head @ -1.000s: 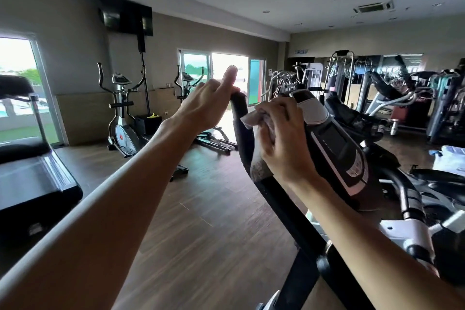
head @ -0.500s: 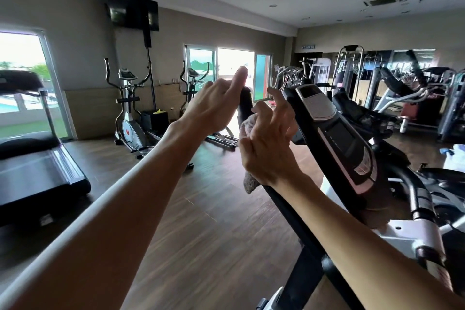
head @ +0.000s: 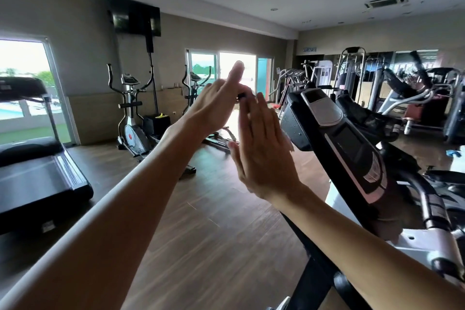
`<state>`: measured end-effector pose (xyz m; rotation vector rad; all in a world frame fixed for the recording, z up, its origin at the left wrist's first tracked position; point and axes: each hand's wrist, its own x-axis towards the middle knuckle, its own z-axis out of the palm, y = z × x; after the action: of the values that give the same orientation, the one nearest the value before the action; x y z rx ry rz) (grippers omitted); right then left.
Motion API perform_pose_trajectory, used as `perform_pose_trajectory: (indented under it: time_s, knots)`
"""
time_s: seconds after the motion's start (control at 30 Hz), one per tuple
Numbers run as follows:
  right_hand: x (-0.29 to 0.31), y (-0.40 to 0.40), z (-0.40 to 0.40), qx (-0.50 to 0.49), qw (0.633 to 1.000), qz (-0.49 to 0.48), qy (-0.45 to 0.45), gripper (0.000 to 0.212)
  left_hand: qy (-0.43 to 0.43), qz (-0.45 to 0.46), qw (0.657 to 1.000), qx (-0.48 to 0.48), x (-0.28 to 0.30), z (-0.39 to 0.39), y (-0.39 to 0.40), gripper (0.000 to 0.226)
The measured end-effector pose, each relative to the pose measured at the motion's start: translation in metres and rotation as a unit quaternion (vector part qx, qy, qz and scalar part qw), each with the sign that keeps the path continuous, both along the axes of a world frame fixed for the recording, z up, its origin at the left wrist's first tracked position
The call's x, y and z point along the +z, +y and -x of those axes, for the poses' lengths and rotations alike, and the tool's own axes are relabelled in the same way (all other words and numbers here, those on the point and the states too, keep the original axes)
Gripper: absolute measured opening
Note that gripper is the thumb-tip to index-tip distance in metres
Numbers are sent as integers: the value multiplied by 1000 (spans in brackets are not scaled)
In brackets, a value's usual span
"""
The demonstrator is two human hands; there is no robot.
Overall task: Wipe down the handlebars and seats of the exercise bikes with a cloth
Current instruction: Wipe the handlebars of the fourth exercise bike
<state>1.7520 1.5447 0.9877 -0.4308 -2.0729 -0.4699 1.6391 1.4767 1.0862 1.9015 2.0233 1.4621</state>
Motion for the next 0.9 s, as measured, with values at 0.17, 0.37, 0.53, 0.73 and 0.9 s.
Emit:
perform_pose_trajectory:
  time_s: [0.17, 0.37, 0.53, 0.73, 0.9]
  knots:
    - [18, -1, 21, -7, 999, -10, 50, 64, -71, 10, 997, 3, -1, 4, -4, 97]
    - [22, 5, 1, 233, 946, 138, 176, 89, -73, -4, 997, 20, -2, 7, -3, 82]
    - [19, 26, 21, 117, 965, 131, 195, 82, -75, 3, 997, 21, -4, 9, -4, 87]
    - [37, 23, 32, 110, 951, 176, 230, 79, -99, -10, 995, 5, -4, 7, 2, 83]
    - [17, 15, 20, 130, 953, 191, 198, 92, -98, -20, 995, 12, -11, 10, -1, 84]
